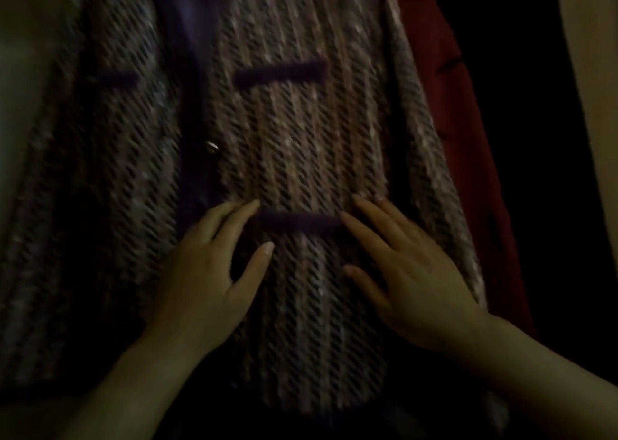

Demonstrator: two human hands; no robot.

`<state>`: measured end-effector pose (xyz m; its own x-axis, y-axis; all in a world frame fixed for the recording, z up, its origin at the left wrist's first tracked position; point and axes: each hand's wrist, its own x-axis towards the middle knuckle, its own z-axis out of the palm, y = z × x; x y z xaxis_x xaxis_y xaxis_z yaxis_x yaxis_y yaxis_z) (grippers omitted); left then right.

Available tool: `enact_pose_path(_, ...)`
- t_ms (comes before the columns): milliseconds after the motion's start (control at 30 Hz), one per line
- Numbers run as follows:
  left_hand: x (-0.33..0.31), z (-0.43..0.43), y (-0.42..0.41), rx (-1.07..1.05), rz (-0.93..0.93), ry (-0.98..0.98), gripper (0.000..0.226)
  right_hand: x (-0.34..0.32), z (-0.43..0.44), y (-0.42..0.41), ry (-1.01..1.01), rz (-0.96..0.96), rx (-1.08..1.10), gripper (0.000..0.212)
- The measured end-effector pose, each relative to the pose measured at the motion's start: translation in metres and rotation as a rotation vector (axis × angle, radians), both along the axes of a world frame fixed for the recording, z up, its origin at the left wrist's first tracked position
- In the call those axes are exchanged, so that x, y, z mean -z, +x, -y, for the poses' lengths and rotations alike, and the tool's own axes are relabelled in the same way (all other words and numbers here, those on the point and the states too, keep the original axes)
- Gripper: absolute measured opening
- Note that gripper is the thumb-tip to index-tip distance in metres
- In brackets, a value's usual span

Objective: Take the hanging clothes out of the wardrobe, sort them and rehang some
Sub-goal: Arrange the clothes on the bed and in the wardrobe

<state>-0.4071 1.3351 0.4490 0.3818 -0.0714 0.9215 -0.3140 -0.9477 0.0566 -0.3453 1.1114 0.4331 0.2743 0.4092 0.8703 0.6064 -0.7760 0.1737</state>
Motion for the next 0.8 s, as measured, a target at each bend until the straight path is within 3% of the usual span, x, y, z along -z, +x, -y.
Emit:
enact_pose_path(267, 0.158, 0.090, -0.041, 0.030, -0.240, -0.114, 0.064, 0.140, 0.080, -0.064, -0.035, -0.428, 0.003, 0.060)
enact_pose_path(433, 0.246, 0.179, -0.085, 0.163, -0.605, -0.079, 0.061, 0.241, 0.161, -0.138, 0.035, -0.737, 0.113, 0.059)
enact_pose_path(667, 0.333, 0.363, -0.173, 0.492, -0.940, 0.130, 0.059, 0.342, 0.332, -0.313, 0.185, -1.012, 0.494, 0.059)
enact_pose_path(800, 0.372, 0.490, -0.232, 0.763, -1.037, 0.301, 0.059, 0.378, 0.424, -0.433, 0.400, -1.116, 0.780, 0.056)
